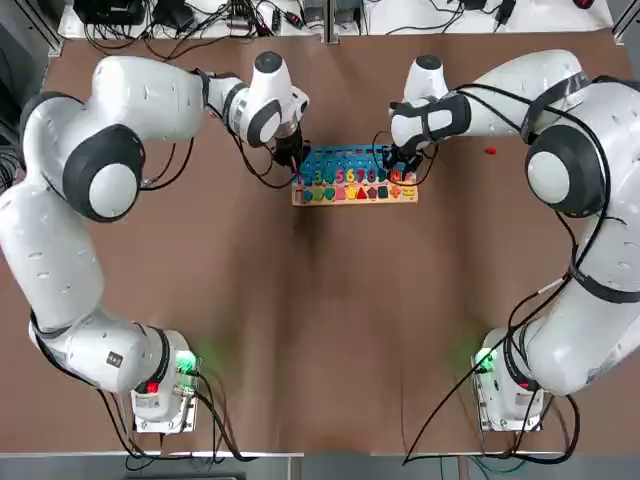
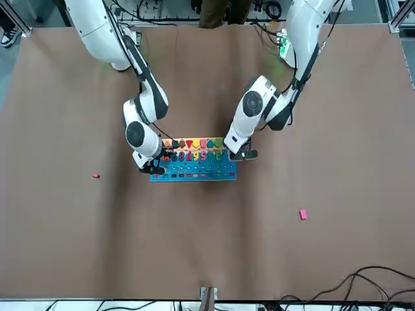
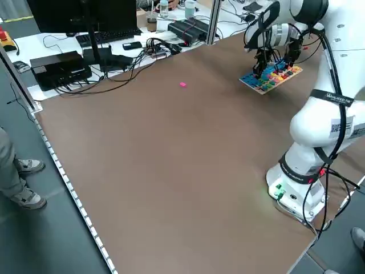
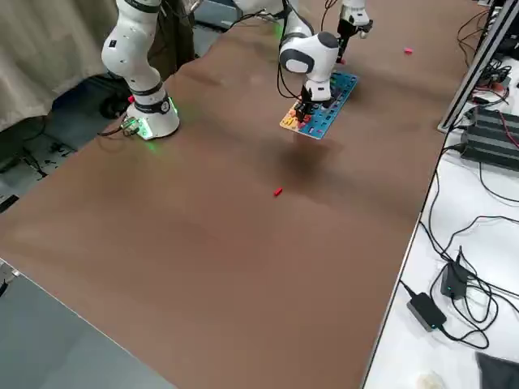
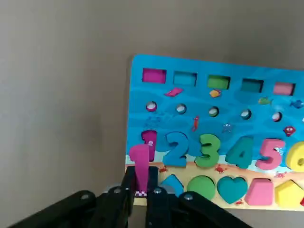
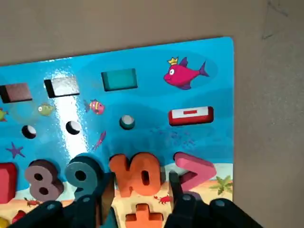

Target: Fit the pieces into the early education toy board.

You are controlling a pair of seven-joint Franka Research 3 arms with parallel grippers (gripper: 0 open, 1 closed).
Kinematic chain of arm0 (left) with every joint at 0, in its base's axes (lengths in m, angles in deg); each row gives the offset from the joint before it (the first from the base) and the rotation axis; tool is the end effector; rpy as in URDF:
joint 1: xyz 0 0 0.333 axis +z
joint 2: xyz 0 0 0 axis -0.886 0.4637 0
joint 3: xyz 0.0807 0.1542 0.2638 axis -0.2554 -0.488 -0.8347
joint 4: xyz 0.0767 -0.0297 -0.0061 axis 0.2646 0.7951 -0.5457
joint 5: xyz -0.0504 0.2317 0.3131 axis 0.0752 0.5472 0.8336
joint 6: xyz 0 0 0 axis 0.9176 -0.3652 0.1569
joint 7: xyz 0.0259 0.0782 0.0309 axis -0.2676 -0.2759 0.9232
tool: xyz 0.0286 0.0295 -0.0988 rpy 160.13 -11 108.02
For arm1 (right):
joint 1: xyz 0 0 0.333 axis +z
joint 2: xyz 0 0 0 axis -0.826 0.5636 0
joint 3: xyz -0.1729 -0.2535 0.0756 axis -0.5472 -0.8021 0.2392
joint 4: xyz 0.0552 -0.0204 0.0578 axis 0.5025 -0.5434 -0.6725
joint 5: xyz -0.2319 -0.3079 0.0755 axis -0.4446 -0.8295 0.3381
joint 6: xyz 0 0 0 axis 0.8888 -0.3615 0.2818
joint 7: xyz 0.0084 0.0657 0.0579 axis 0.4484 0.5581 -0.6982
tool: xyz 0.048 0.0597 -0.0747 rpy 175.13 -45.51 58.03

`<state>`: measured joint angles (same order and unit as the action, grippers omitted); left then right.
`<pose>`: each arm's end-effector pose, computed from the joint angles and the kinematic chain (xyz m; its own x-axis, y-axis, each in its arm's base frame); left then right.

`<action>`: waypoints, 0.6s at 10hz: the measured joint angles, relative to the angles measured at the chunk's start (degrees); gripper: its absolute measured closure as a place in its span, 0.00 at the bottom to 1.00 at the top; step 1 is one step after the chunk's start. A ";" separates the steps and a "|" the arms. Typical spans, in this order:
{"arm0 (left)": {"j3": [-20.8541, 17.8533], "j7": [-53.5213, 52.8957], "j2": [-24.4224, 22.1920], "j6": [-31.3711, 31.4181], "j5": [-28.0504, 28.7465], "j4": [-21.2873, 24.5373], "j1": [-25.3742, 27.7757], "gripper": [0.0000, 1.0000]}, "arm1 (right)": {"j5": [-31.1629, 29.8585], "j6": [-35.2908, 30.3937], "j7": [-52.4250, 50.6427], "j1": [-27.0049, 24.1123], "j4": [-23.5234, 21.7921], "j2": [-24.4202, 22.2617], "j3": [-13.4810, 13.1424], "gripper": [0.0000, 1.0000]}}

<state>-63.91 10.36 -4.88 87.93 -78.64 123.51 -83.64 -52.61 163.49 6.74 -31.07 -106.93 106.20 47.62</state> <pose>0.4812 -0.3893 0.2314 0.9927 0.1048 -0.0599 0.1102 -0.9893 0.0954 0.5174 0.2812 0.1793 0.9779 -0.0848 -0.1909 -0.0979 -0.9934 -0.0602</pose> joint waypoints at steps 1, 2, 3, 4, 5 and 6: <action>0.00 0.62 0.45 0.31 0.91 -0.06 0.02 0.86 | 0.00 -0.54 0.00 -0.03 0.21 0.00 -0.05 0.49; 0.00 1.67 0.55 0.38 2.36 -0.14 0.01 0.86 | 0.02 -1.22 0.02 -0.04 0.59 0.00 -0.05 0.52; 0.00 2.42 0.69 0.38 3.27 -0.35 0.01 0.86 | 0.40 -1.97 0.09 -0.05 1.04 0.00 -0.05 0.53; 0.00 2.86 1.14 0.40 3.85 -0.90 -0.01 0.86 | 0.89 -2.51 0.09 -0.07 1.47 0.00 -0.05 0.52; 0.01 3.12 1.79 0.40 4.19 -1.70 -0.08 0.86 | 1.07 -3.21 0.09 -0.08 1.98 0.00 -0.05 0.52; 0.01 3.15 2.43 0.40 4.24 -2.35 -0.22 0.86 | 1.19 -4.06 0.10 -0.14 2.51 -0.02 -0.07 0.52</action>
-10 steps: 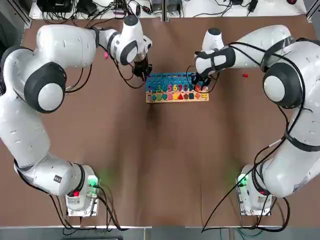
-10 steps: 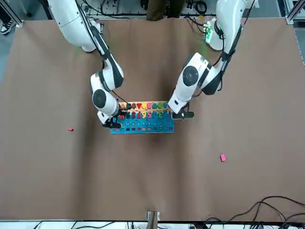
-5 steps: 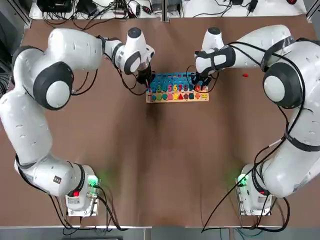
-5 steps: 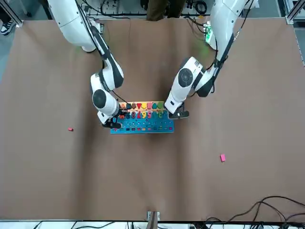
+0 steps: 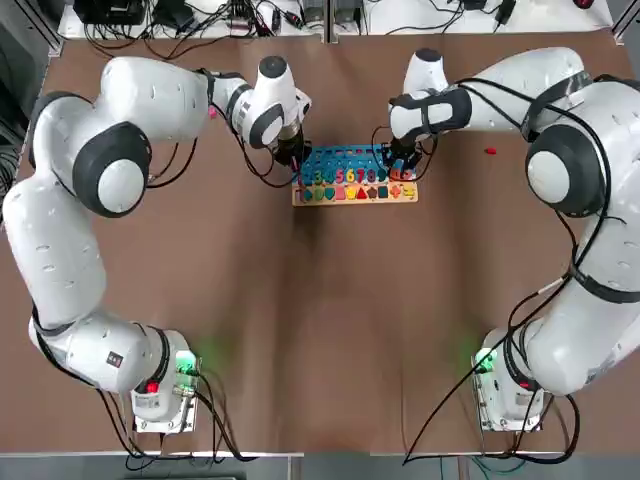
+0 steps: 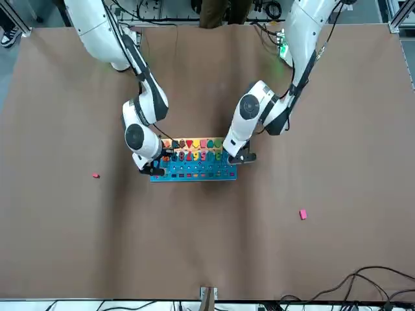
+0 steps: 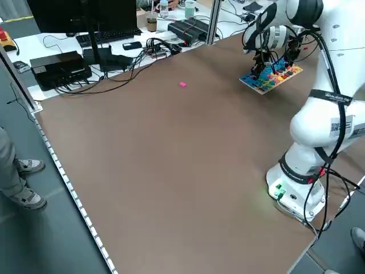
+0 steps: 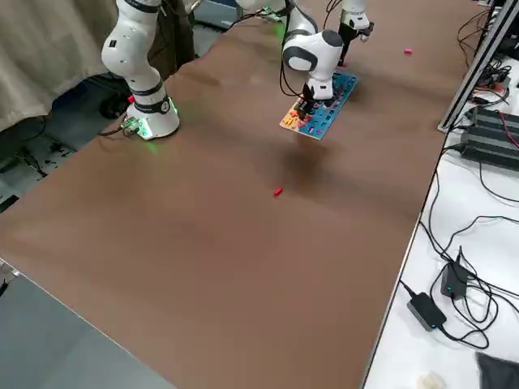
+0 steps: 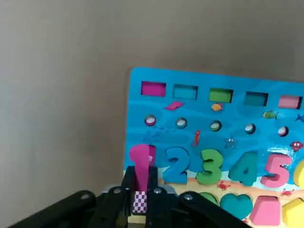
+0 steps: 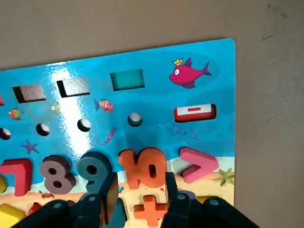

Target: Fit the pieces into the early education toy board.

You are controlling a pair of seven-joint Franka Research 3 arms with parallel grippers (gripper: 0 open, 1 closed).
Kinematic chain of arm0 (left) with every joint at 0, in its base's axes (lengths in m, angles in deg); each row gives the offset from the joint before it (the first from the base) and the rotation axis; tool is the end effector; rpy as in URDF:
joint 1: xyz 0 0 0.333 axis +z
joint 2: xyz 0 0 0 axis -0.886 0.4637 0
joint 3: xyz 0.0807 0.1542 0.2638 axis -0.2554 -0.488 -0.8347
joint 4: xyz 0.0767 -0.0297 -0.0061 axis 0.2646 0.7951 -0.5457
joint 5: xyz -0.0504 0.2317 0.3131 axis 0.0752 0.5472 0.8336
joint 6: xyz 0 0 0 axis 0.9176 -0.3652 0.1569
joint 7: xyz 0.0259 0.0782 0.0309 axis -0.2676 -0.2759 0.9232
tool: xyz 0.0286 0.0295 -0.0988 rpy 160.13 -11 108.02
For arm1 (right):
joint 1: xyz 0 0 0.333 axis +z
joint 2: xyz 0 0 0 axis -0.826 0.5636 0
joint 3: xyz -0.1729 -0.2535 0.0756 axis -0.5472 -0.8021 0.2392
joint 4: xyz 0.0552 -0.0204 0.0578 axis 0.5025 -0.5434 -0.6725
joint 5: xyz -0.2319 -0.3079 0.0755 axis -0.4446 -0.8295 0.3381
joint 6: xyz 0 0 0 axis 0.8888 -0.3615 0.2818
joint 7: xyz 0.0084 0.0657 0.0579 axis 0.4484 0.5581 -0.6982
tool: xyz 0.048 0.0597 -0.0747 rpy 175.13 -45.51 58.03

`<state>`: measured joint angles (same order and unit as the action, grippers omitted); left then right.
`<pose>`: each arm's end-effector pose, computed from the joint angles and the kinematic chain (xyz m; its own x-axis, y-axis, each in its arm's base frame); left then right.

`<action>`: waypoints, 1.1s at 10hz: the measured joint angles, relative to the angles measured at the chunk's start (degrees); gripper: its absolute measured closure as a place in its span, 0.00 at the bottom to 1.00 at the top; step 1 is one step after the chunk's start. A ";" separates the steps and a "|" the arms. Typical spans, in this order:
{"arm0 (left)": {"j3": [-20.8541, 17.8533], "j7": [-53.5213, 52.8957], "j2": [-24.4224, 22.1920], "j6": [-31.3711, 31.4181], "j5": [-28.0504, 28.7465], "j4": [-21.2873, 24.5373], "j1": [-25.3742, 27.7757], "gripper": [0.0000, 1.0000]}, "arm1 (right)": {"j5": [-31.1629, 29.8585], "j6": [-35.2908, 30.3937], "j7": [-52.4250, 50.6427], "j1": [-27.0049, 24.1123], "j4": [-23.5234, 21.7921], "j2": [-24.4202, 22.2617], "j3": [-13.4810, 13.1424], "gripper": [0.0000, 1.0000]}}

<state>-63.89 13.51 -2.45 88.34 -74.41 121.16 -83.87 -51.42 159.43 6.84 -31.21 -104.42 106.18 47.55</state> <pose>0.4886 -0.3969 0.2231 0.9938 0.1074 -0.0291 0.1094 -0.9909 0.0786 0.5251 0.2848 0.1906 0.9698 -0.0961 -0.2241 -0.1131 -0.9915 -0.0642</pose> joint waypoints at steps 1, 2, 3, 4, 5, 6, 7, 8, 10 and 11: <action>0.00 0.01 0.65 0.00 0.00 -0.53 -0.19 0.86 | 0.06 -0.48 0.00 -0.15 0.44 -0.08 -0.07 0.51; 0.00 0.03 1.23 0.00 0.01 -0.87 -0.36 0.86 | 0.07 -1.51 -0.02 -0.79 0.90 -0.56 -0.22 0.50; 0.01 0.03 1.64 0.00 0.01 -1.00 -0.45 0.86 | 0.06 -4.05 -1.48 -2.00 1.36 -1.89 -0.85 0.46; 0.02 0.03 2.04 0.00 0.02 -1.07 -0.50 0.86 | 0.06 -6.72 -5.00 -3.71 1.57 -3.96 -2.22 0.40; 0.03 0.03 2.42 0.00 0.22 -1.17 -0.54 0.86 | 0.06 -9.02 -9.70 -6.27 1.64 -6.41 -3.36 0.33; 0.03 0.04 2.65 0.01 0.59 -1.26 -0.60 0.86 | 0.06 -10.70 -14.03 -8.73 1.66 -8.83 -4.43 0.28; 0.04 0.07 2.95 0.01 1.03 -1.36 -0.66 0.86 | 0.07 -12.26 -17.98 -10.05 1.66 -10.93 -6.82 0.19; 0.04 0.09 3.26 0.01 1.32 -1.51 -0.71 0.86 | 0.08 -13.34 -20.35 -10.44 1.64 -12.44 -9.78 0.16; 0.04 0.09 3.64 0.10 1.51 -1.71 -0.74 0.86 | 0.08 -13.57 -22.87 -10.70 1.61 -14.33 -15.37 0.13; 0.05 0.09 3.76 0.15 1.54 -1.73 -0.76 0.86 | 0.07 -13.49 -23.45 -11.02 1.60 -14.65 -16.76 0.12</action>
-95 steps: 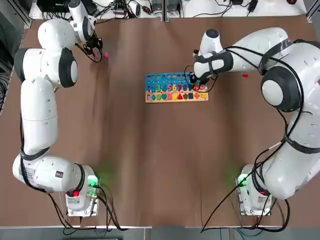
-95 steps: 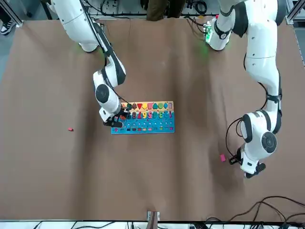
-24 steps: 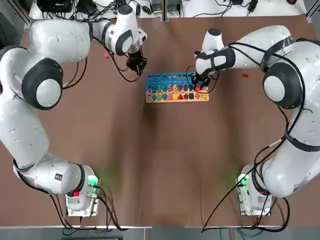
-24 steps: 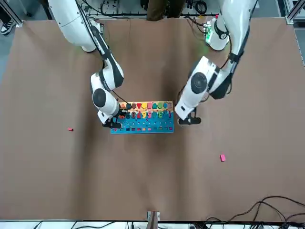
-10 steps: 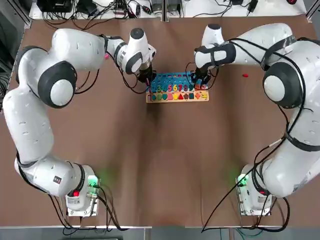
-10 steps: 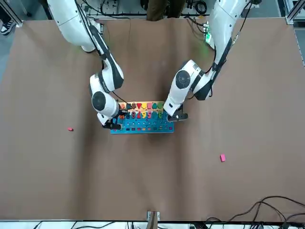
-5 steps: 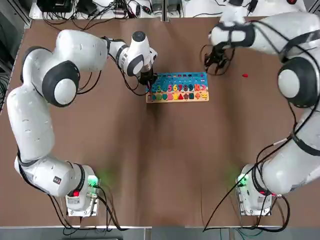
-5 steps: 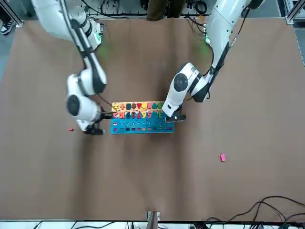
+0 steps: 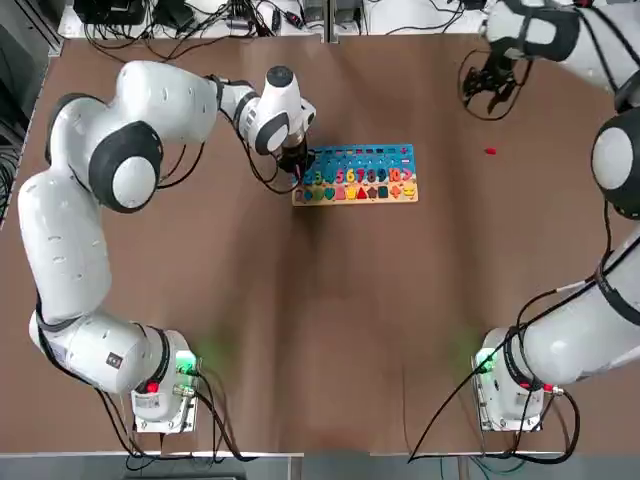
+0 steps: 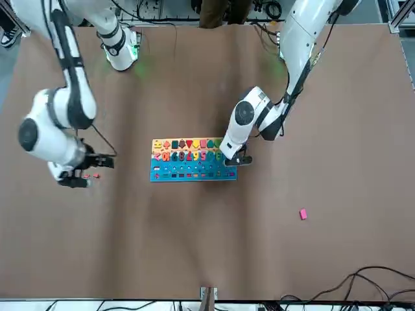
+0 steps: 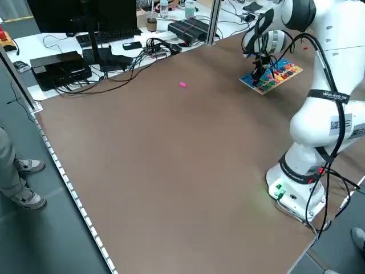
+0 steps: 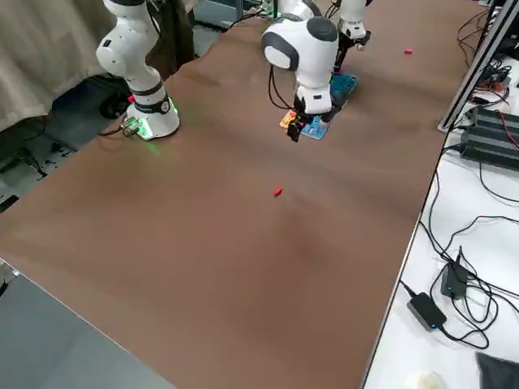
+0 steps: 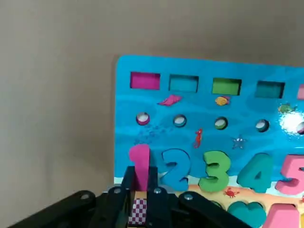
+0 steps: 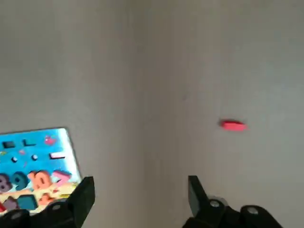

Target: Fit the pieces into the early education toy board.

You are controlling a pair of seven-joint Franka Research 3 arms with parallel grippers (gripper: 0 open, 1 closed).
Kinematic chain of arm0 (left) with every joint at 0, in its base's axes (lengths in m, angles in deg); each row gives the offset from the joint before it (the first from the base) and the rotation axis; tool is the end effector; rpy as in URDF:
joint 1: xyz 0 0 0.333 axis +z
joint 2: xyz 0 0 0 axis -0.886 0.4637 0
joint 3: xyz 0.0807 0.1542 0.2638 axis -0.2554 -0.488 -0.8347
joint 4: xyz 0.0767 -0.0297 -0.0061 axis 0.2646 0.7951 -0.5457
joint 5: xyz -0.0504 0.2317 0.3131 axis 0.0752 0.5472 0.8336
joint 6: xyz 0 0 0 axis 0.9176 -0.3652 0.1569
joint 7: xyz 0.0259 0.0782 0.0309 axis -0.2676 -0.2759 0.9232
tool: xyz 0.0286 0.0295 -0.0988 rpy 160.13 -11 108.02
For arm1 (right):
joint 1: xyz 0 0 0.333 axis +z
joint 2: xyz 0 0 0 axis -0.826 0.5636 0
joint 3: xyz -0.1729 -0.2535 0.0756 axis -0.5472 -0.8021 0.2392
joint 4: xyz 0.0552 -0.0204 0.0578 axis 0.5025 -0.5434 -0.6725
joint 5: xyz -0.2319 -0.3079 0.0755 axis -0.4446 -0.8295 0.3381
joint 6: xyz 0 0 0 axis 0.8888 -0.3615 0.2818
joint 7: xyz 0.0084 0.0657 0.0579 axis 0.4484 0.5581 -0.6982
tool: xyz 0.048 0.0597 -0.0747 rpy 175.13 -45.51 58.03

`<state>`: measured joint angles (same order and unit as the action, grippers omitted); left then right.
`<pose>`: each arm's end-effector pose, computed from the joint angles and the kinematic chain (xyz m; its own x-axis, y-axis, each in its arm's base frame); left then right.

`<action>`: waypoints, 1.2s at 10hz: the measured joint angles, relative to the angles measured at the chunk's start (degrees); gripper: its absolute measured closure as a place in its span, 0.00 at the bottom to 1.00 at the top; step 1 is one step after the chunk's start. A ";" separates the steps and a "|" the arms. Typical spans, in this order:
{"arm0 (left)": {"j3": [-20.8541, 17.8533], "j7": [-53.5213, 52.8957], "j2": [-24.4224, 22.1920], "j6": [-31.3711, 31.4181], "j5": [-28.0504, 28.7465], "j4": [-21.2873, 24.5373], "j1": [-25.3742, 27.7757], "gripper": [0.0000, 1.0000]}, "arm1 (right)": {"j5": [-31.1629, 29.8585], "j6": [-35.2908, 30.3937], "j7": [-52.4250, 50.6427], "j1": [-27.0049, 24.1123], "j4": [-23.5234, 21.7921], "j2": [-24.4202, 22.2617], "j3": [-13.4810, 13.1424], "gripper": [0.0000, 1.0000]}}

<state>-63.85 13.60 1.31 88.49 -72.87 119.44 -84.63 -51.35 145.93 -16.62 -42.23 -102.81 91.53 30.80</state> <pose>0.4853 -0.4057 0.1956 0.9955 0.0806 -0.0502 0.0836 -0.9946 0.0610 0.5964 0.0195 0.3414 0.9857 -0.1234 -0.1144 -0.1351 -0.9857 -0.1012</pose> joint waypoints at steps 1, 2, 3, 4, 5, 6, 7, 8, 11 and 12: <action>0.00 0.00 0.01 0.02 0.00 -0.02 -0.03 0.86 | -0.11 0.26 -0.07 -0.49 0.02 -0.06 -0.39 0.11; 0.01 0.00 0.01 0.02 0.01 -0.04 -0.05 0.86 | -1.21 1.21 -0.04 -1.19 0.03 -0.02 -0.49 0.13; 0.00 0.00 0.03 0.02 0.01 -0.05 -0.06 0.86 | -3.33 2.72 -0.04 -2.71 0.01 0.13 -0.55 0.14; 0.01 0.00 0.04 0.02 0.01 -0.05 -0.07 0.86 | -4.73 4.64 -0.09 -4.52 -0.16 0.65 -0.57 0.15; 0.03 0.00 0.06 0.02 0.01 -0.05 -0.09 0.86 | -5.16 7.06 -0.27 -6.11 -0.42 1.87 -0.58 0.17; 0.05 0.00 0.11 0.02 0.01 -0.04 -0.11 0.86 | -5.16 9.05 -0.52 -7.12 -0.55 3.57 -0.58 0.18; 0.06 0.00 0.14 0.02 0.02 -0.04 -0.12 0.86 | -5.16 10.24 -0.59 -7.68 -0.55 5.34 -0.48 0.20; 0.06 0.00 0.20 0.02 0.02 -0.04 -0.12 0.86 | -5.16 10.94 -0.64 -8.03 -0.54 6.81 -0.26 0.21; 0.10 0.00 0.67 0.02 0.03 -0.04 -0.14 0.86 | -5.16 12.55 -2.37 -8.12 -0.54 8.99 0.41 0.21; 0.11 0.00 0.80 0.02 0.03 -0.04 -0.14 0.86 | -5.16 13.34 -2.91 -8.28 -0.60 9.62 0.47 0.21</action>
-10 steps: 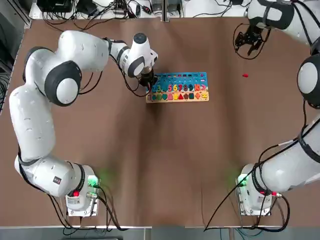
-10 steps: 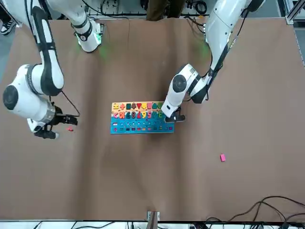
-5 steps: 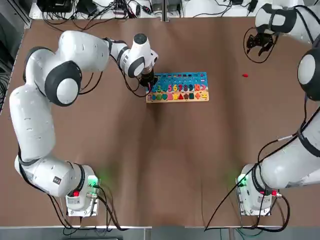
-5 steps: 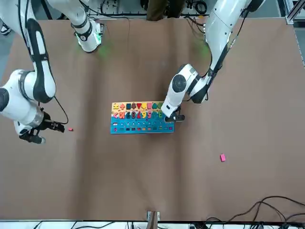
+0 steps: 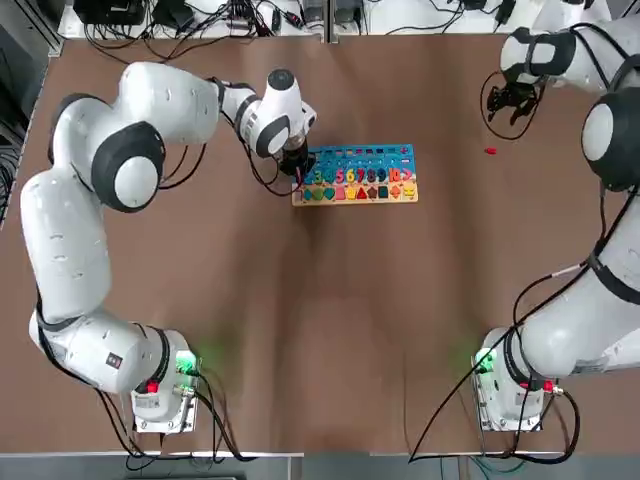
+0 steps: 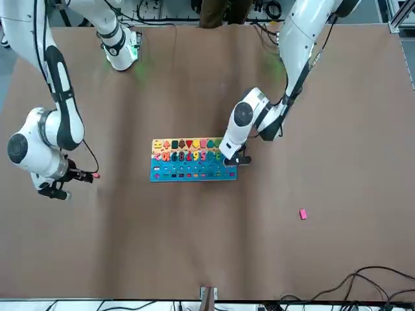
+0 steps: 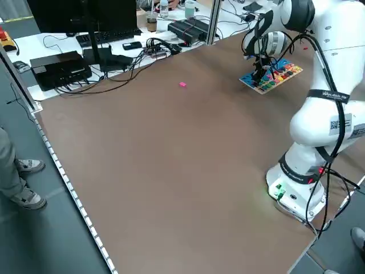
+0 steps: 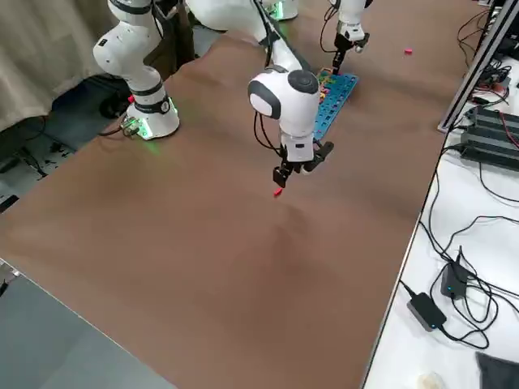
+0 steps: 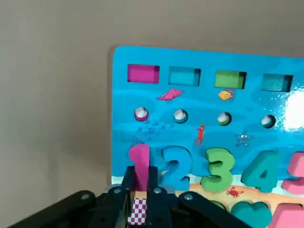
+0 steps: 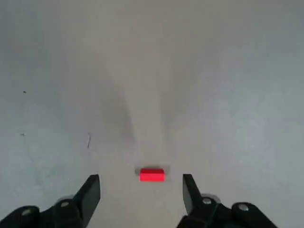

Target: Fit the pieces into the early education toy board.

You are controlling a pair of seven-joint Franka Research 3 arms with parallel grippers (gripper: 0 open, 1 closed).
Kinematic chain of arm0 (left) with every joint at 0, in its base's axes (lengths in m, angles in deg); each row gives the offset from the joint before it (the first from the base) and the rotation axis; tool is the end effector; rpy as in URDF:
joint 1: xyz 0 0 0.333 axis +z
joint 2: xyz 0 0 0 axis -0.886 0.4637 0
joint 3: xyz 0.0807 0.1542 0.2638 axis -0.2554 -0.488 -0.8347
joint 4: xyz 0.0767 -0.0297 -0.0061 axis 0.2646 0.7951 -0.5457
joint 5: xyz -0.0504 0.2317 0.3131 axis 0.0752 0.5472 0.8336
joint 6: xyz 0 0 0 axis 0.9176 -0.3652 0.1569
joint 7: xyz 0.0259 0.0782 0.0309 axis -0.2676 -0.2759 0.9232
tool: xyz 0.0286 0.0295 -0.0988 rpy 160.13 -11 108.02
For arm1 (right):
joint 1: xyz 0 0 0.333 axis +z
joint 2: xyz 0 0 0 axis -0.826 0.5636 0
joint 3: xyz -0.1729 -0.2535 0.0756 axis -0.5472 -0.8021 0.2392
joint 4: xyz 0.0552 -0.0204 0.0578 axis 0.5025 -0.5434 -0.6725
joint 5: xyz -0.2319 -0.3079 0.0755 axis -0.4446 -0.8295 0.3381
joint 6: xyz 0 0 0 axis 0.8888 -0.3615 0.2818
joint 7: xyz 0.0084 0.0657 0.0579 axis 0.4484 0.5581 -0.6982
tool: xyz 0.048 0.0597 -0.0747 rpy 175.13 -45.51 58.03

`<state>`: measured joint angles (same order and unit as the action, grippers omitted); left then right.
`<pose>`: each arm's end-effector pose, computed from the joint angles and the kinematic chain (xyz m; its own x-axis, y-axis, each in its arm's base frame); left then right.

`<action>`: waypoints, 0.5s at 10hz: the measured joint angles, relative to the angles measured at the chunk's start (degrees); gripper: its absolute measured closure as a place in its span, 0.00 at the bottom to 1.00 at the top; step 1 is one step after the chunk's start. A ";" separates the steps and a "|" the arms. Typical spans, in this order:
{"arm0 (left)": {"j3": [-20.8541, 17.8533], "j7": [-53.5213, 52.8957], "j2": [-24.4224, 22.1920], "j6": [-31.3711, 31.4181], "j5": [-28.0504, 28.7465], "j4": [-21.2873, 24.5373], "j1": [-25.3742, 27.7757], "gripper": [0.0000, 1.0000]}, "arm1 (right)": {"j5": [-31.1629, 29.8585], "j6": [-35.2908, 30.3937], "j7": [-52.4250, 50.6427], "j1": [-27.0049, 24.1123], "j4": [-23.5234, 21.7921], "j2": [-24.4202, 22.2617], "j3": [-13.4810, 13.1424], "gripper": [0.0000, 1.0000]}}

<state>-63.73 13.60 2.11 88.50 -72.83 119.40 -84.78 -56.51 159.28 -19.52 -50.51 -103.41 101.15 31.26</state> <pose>0.4819 -0.4074 0.1878 0.9952 0.0761 -0.0622 0.0797 -0.9952 0.0560 0.6095 -0.0720 0.2553 0.9840 -0.1714 -0.0479 -0.1710 -0.9852 0.0122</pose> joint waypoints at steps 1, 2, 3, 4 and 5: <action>0.02 0.00 0.06 0.00 0.00 0.00 0.00 0.86 | 0.00 1.13 -0.76 -0.19 -0.06 0.83 0.01 0.22; 0.04 0.00 0.08 0.00 0.00 0.00 -0.01 0.86 | 0.03 2.50 -1.69 -0.51 -0.15 1.95 0.03 0.23; 0.04 0.00 0.13 0.00 0.00 0.00 -0.01 0.86 | 0.06 3.68 -2.60 -1.16 -0.22 3.13 0.09 0.24; 0.04 0.00 0.21 0.00 0.00 0.00 -0.01 0.86 | 0.25 4.65 -3.19 -1.77 -0.23 4.16 0.13 0.25; 0.04 0.00 0.25 -0.02 0.00 0.00 -0.01 0.86 | 0.37 5.46 -3.42 -2.02 -0.22 4.79 0.20 0.26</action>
<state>-63.69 13.60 2.36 88.48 -72.83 119.40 -84.78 -56.13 164.74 -22.94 -52.52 -103.63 105.94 31.47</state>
